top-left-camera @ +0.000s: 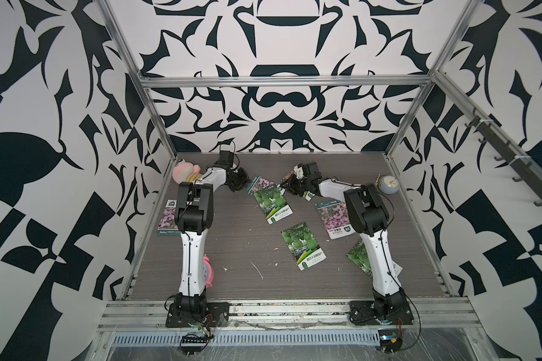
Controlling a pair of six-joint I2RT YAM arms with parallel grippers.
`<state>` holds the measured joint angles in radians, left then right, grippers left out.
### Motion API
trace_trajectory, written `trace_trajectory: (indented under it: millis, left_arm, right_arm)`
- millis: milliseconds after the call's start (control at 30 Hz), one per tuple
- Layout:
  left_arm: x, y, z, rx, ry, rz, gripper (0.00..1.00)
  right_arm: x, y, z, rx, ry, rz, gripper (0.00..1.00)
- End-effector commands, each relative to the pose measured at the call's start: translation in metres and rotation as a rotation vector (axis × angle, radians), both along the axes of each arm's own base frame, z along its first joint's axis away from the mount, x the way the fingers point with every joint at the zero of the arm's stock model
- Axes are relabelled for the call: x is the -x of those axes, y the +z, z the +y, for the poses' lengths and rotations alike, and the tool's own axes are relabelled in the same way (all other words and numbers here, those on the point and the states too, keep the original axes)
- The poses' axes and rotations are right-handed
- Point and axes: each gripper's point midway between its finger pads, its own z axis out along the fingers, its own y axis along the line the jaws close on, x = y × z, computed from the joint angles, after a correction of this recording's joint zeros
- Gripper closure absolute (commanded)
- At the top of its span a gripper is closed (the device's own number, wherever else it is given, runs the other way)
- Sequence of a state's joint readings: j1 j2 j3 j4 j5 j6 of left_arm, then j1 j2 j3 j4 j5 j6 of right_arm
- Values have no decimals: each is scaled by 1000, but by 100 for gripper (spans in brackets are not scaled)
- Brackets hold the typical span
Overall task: Arrange the seed packets in a row
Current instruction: Pick up the seed packet from the center of the board.
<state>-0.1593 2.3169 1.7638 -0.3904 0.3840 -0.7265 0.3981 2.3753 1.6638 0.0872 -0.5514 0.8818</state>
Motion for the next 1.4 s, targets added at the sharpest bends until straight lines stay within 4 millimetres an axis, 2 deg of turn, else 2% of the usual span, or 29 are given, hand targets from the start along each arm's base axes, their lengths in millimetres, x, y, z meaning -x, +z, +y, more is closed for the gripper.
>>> trace_trajectory:
  millis: [0, 100, 167, 300, 400, 467, 533, 633, 800, 867, 1000, 1100, 1200, 1367]
  left_arm:
    - [20, -37, -4, -19, -26, 107, 72]
    - [17, -32, -4, -21, -25, 96, 72]
    - [13, -20, -3, -32, -24, 74, 72]
    - [1, 27, 6, -99, -30, -3, 63]
    - [-4, 70, 20, -164, 2, -81, 47]
    - [0, 95, 28, -188, 28, -123, 32]
    - [6, 119, 30, -175, 44, -174, 24]
    - [23, 145, 26, -109, 68, -222, 12]
    - [55, 186, -4, 177, 142, -302, 0]
    - [67, 204, -20, 295, 182, -351, 1]
    - [90, 219, -46, 494, 281, -392, 0]
    - [103, 219, -76, 579, 279, -417, 0]
    - [105, 216, -97, 610, 251, -432, 2]
    - [93, 238, -112, 701, 206, -517, 18]
  right_arm:
    - [3, 10, 6, -42, 24, -15, 84]
    - [2, 23, 5, -39, 22, -50, 97]
    - [0, 34, 1, -29, 11, -77, 100]
    - [-5, 74, -21, 49, -35, -189, 100]
    - [-4, 110, -42, 127, -73, -286, 100]
    - [2, 135, -54, 162, -92, -349, 100]
    - [9, 160, -63, 163, -115, -412, 100]
    - [21, 187, -77, 130, -162, -457, 100]
    - [42, 232, -81, -62, -239, -487, 100]
    - [50, 242, -78, -189, -279, -447, 100]
    - [60, 254, -74, -414, -341, -374, 100]
    - [65, 262, -71, -539, -358, -328, 100]
    - [72, 271, -67, -633, -358, -283, 100]
    - [85, 277, -62, -698, -343, -229, 100]
